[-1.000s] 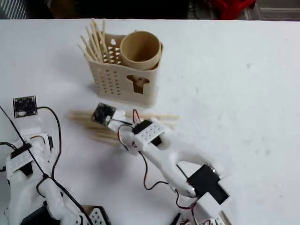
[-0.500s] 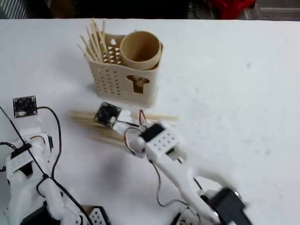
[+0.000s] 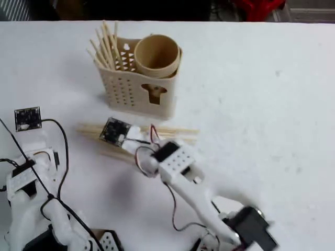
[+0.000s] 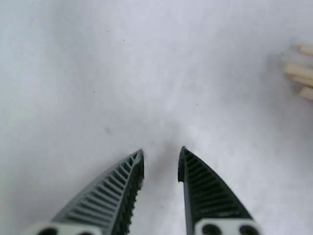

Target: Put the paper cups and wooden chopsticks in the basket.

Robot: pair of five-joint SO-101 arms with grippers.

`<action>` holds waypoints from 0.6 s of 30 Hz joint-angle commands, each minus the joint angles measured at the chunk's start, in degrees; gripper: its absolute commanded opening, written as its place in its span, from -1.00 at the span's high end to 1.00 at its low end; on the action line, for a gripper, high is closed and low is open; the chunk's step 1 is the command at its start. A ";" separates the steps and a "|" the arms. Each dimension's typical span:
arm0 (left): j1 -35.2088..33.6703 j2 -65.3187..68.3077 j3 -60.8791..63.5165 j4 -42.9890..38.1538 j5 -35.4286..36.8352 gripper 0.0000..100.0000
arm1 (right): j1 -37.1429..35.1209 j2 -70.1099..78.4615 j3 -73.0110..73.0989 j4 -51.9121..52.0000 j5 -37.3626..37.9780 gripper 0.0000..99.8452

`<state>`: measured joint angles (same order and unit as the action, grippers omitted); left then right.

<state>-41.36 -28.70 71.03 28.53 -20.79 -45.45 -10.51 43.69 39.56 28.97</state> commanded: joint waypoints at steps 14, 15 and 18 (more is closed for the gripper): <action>1.10 -0.04 -0.26 -1.14 0.44 0.74 | 5.41 12.35 -13.36 -5.23 2.99 0.54; 1.10 -0.04 -0.26 -1.14 0.44 0.74 | 5.49 13.49 -13.36 -6.55 2.99 0.54; 1.10 -0.04 -0.26 -1.14 0.44 0.74 | 5.23 17.71 -13.36 -9.19 3.43 0.54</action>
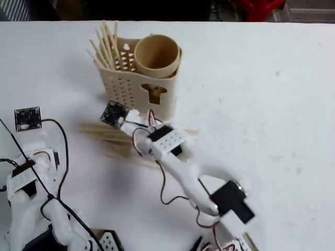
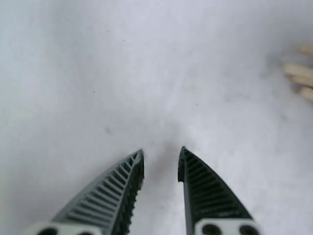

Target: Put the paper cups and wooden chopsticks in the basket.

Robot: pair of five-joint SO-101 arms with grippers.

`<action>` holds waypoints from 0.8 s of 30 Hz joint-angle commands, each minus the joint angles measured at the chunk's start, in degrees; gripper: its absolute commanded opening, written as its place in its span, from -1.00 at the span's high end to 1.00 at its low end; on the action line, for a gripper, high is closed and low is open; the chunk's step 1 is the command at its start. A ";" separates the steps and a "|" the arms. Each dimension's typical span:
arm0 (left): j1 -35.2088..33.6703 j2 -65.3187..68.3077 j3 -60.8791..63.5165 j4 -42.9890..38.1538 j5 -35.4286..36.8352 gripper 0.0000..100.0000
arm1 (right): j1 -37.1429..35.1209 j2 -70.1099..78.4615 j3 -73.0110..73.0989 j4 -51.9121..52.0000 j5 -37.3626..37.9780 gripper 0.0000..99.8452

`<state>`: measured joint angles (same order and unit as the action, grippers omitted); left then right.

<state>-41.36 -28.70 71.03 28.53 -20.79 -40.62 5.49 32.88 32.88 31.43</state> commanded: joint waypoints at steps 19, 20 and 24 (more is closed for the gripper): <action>1.10 -0.04 -0.26 -1.14 0.44 0.74 | -6.02 -5.32 1.23 14.90 0.97 0.83; 1.10 -0.04 -0.26 -1.14 0.44 0.74 | -5.93 -5.67 1.23 15.08 0.97 0.84; 1.10 -0.04 -0.26 -1.14 0.44 0.74 | -5.85 -6.11 0.88 15.52 0.62 0.95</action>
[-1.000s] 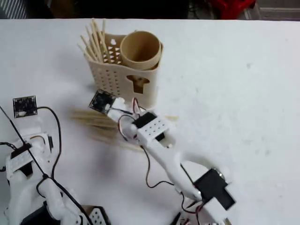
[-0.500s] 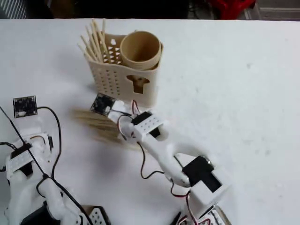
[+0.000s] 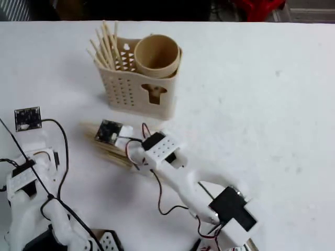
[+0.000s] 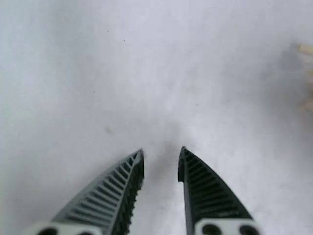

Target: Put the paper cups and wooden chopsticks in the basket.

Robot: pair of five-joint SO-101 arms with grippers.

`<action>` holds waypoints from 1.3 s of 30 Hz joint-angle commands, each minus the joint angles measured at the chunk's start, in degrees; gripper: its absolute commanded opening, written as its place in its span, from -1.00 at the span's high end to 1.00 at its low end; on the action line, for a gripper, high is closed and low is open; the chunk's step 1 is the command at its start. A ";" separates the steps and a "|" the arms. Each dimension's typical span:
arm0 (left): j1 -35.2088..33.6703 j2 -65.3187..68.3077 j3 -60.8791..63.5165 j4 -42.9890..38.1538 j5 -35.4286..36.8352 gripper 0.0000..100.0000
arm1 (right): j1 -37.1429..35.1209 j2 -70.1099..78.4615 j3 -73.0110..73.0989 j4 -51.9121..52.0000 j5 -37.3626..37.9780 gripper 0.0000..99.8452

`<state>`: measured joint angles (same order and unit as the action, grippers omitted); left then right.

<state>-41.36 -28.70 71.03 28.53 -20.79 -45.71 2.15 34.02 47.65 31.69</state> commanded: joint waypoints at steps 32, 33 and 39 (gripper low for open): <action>1.10 -0.04 -0.26 -1.14 0.44 0.74 | 4.35 -17.10 -3.25 14.90 -0.70 0.62; 1.10 -0.04 -0.26 -1.14 0.44 0.74 | 4.62 -17.36 -3.34 14.46 -0.79 0.62; 1.10 -0.04 -0.26 -1.14 0.44 0.74 | 5.93 -9.19 -3.34 0.92 -0.35 0.61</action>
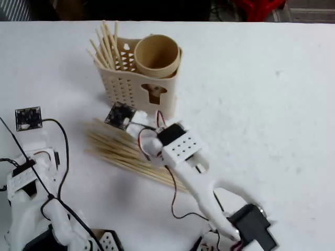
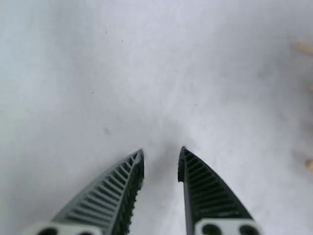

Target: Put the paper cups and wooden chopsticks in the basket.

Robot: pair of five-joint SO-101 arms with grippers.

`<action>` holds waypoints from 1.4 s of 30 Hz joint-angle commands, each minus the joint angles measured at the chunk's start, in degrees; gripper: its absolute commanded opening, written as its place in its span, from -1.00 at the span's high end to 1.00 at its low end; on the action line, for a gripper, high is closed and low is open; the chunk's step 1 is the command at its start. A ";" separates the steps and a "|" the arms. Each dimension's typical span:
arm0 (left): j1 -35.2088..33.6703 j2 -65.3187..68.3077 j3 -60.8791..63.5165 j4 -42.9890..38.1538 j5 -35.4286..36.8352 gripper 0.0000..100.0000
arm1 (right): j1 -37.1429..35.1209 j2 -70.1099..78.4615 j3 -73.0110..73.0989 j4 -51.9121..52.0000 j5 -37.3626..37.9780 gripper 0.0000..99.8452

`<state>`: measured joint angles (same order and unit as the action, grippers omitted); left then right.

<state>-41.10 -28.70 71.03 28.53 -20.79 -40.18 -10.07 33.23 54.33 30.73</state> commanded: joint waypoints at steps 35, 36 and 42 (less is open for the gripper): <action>0.84 -0.04 -0.26 -1.14 0.44 0.74 | 2.42 -2.59 0.88 -8.04 -2.20 0.97; 0.84 -0.04 -0.26 -1.14 0.44 0.74 | 2.51 -4.97 1.05 -8.04 -3.78 0.97; 0.84 -0.04 -0.26 -1.23 0.44 0.74 | 1.98 -23.60 0.88 -7.52 -9.58 0.97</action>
<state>-41.10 -28.70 71.03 28.53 -20.79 -37.98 -23.43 34.99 46.51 23.69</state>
